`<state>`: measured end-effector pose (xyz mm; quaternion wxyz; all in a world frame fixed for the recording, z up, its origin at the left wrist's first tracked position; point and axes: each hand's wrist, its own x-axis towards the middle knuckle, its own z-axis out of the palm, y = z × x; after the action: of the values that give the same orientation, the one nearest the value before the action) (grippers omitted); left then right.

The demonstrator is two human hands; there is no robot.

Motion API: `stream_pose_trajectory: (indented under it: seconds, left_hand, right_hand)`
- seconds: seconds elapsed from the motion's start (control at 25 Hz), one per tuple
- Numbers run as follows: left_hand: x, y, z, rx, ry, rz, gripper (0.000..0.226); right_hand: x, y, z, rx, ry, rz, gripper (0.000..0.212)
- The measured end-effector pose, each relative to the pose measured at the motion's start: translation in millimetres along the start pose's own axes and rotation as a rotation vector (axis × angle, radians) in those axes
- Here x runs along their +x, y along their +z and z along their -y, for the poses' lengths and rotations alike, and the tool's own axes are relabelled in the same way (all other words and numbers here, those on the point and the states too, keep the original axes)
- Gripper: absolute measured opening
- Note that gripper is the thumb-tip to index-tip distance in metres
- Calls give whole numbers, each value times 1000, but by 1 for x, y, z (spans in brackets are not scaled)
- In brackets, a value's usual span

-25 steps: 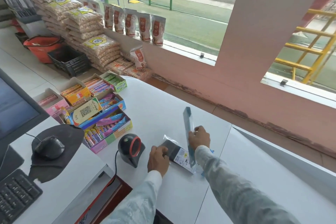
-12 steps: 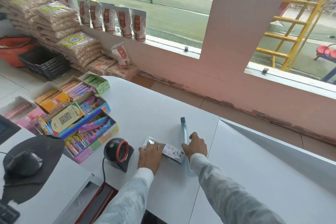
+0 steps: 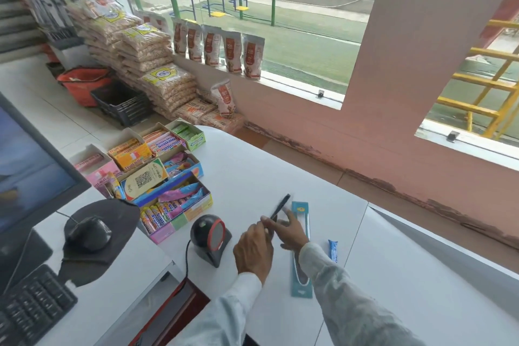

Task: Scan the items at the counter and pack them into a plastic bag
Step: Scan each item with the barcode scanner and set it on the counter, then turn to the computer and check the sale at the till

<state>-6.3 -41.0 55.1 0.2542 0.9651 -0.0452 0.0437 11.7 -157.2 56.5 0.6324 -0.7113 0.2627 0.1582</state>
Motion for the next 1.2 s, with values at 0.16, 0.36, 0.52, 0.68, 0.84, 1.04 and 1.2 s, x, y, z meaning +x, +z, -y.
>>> stream_pose_trajectory:
  seconds: [0.16, 0.36, 0.52, 0.68, 0.84, 1.04, 1.2]
  left_hand:
    - [-47, -17, 15, -134, -117, -76, 18]
    - [-71, -24, 33, -122, -245, -79, 29]
    - [-75, -25, 38, -78, -266, -76, 28]
    - [-67, -24, 35, -9, -173, -58, 23]
    - [-49, 1, 21, 166, -23, 61, 16]
    - [-50, 49, 0, 136, -35, 274, 40]
    - [-54, 58, 5, 229, 30, 224, 44]
  right_hand:
    - [-6, 23, -6, 98, 89, 280, 91]
    - [-11, 54, -23, 63, 128, 328, 94]
    - [-12, 60, -24, 30, 115, 338, 93]
    - [-11, 45, -23, 68, 118, 319, 84]
    - [8, 15, -29, 36, 112, 79, 62]
    - [13, -22, -39, -174, 104, -233, 67]
    - [-20, -42, -41, -630, -228, -296, 53]
